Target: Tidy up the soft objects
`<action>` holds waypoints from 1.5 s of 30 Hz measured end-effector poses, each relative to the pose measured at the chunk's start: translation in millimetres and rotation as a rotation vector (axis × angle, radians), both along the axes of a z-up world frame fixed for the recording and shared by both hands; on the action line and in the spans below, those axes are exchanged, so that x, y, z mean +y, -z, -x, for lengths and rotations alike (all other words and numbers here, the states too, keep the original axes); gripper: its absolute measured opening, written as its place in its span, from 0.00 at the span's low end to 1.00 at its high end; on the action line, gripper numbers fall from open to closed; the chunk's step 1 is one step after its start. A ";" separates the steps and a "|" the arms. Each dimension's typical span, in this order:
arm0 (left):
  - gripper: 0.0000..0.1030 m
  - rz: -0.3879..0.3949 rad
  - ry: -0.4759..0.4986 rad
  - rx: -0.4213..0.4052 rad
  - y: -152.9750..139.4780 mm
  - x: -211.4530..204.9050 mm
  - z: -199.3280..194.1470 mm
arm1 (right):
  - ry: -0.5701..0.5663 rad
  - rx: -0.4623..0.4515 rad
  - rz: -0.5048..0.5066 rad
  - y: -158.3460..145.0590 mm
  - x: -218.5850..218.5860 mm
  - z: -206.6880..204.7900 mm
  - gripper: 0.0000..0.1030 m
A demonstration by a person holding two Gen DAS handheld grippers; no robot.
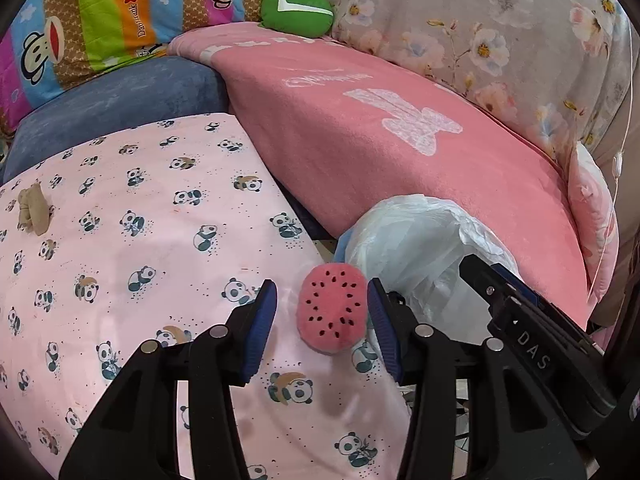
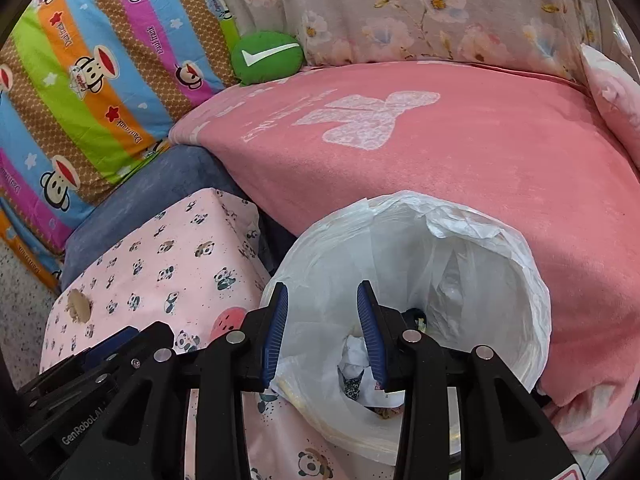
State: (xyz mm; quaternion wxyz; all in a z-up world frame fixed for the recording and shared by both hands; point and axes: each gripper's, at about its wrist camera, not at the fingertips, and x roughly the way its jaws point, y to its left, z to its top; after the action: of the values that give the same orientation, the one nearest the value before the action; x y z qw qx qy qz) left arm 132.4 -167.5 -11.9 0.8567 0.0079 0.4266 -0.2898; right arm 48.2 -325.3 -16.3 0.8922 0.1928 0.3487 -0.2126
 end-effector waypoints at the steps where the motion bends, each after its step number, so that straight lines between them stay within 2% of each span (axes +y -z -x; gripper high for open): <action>1: 0.43 -0.002 -0.009 0.000 0.8 4.3 -1.4 | -0.006 0.002 0.003 0.2 3.1 -1.9 0.35; 11: 0.43 -0.021 -0.110 0.001 10.7 57.3 -20.0 | -0.118 0.021 0.017 8.5 45.6 -23.3 0.35; 27: 0.43 -0.061 -0.322 0.011 25.7 188.0 -55.6 | -0.372 0.059 -0.007 33.5 155.7 -70.3 0.35; 33: 0.44 -0.074 -0.421 0.018 29.6 243.8 -74.8 | -0.457 0.058 -0.073 34.7 200.7 -100.4 0.41; 35: 0.50 -0.071 -0.455 0.024 30.5 260.1 -83.0 | -0.483 0.055 -0.101 33.6 216.4 -114.8 0.41; 38: 0.52 -0.075 -0.505 0.020 31.5 283.6 -96.1 | -0.516 0.053 -0.143 33.3 239.4 -137.8 0.41; 45: 0.52 -0.073 -0.552 0.031 39.1 316.1 -125.7 | -0.561 0.067 -0.171 41.2 283.0 -188.6 0.41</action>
State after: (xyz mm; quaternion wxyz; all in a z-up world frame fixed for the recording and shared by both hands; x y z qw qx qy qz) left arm 258.2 148.6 -51.0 0.8957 -0.0822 0.4359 -0.0301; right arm 236.8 -42.3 -57.5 0.8847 0.1562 0.4342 0.0665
